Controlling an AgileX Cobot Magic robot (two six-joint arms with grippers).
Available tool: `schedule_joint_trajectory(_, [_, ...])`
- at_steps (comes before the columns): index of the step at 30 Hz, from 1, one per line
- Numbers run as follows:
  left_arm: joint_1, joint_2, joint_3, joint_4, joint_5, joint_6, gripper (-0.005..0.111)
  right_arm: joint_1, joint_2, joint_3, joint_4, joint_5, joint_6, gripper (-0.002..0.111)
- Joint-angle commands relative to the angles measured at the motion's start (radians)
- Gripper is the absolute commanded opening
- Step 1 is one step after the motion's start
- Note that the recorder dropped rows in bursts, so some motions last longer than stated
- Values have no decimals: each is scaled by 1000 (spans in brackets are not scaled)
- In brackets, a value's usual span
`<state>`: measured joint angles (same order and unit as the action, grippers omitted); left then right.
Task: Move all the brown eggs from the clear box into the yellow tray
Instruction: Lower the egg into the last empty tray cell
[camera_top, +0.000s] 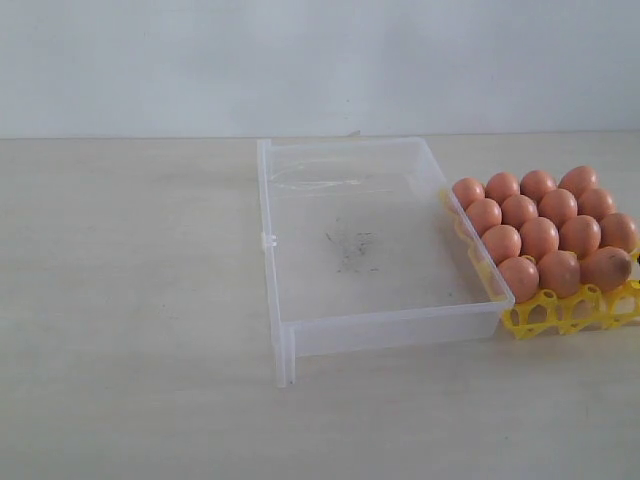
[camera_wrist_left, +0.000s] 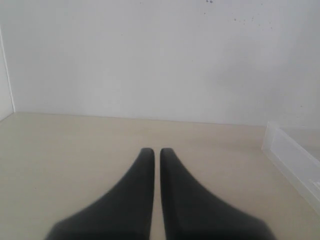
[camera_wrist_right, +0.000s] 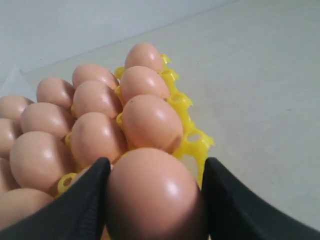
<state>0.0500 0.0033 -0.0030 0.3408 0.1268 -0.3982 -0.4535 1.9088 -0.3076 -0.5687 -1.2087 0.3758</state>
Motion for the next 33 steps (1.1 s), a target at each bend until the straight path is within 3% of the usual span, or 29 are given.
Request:
schedule_joint_trajectory(1, [-2, -3, 3, -2, 2, -1, 4, 0, -2, -38, -6, -12, -18, 0])
schedule_joint_trajectory(9, [-2, -3, 3, -2, 2, -1, 4, 0, 137, -128, -57, -12, -22, 0])
schedule_joint_trajectory(17, [-2, -3, 3, -2, 2, -1, 4, 11, 137, -140, -60, -12, -67, 0])
schedule_joint_trajectory(22, [-2, -3, 3, -2, 2, -1, 4, 11, 137, -163, -91, 0, 5, 1])
schedule_joint_trajectory(26, [-2, -3, 3, -2, 2, -1, 4, 11, 137, -172, -158, -2, 8, 16])
schedule_joint_trajectory(30, [-2, -3, 3, -2, 2, -1, 4, 11, 137, -172, -158, 13, 8, 41])
schedule_joint_trajectory(33, [-2, -3, 3, -2, 2, -1, 4, 11, 137, -172, -158, 33, 8, 45])
